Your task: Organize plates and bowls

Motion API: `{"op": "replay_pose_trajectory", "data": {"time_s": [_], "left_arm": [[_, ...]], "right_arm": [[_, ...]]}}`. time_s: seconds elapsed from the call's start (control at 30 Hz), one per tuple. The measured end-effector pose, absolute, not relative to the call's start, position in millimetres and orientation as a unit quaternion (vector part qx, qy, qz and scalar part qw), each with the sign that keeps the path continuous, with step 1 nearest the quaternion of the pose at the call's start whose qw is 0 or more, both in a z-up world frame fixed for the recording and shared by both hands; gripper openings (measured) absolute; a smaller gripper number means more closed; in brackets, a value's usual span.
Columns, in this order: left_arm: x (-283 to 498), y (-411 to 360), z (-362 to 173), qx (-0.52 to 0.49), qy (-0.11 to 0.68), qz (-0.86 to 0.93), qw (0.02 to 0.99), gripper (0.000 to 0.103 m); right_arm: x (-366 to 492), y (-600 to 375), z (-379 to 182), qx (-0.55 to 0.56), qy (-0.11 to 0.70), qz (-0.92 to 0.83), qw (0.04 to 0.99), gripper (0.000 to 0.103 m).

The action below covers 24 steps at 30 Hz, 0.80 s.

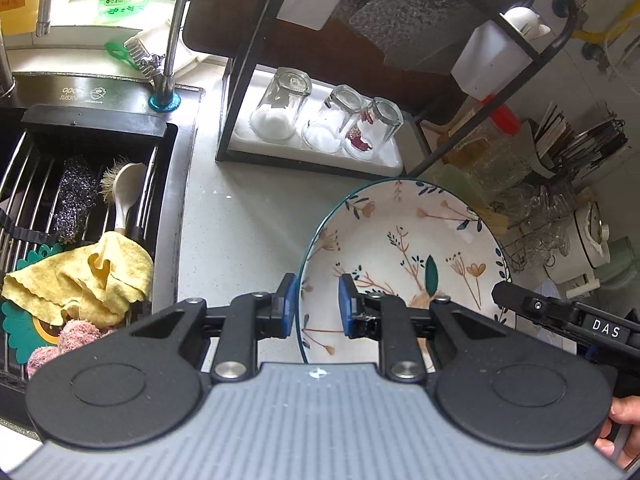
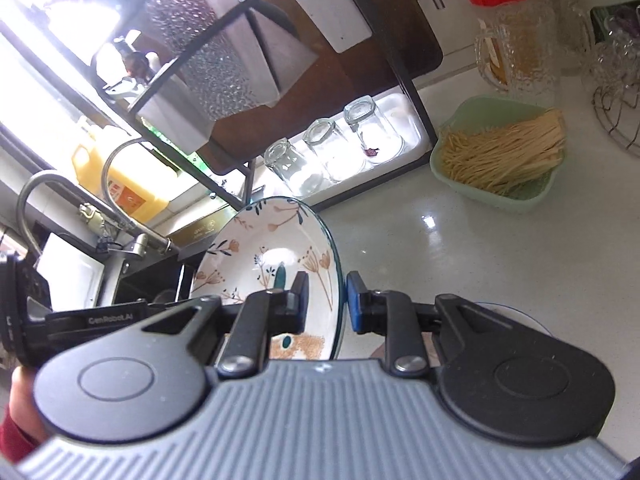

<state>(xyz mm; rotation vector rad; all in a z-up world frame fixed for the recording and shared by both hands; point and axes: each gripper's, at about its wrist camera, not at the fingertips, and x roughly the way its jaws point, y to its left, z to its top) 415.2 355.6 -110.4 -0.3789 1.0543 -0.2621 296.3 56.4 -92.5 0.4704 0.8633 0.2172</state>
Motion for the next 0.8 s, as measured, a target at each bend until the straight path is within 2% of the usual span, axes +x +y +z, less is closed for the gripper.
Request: {"op": "replay_pose_trajectory", "data": {"time_s": [0.33, 0.8], "left_arm": [[412, 323, -129, -0.158, 0.516, -0.189, 0.820, 0.025], [415, 263, -173, -0.056, 0.571, -0.233, 0.785, 0.025]], "right_arm": [[257, 30, -109, 0.221, 0.416, 0.053, 0.880, 0.024], [223, -3, -164, 0.263, 0.451, -0.001, 0.853, 0.024]]}}
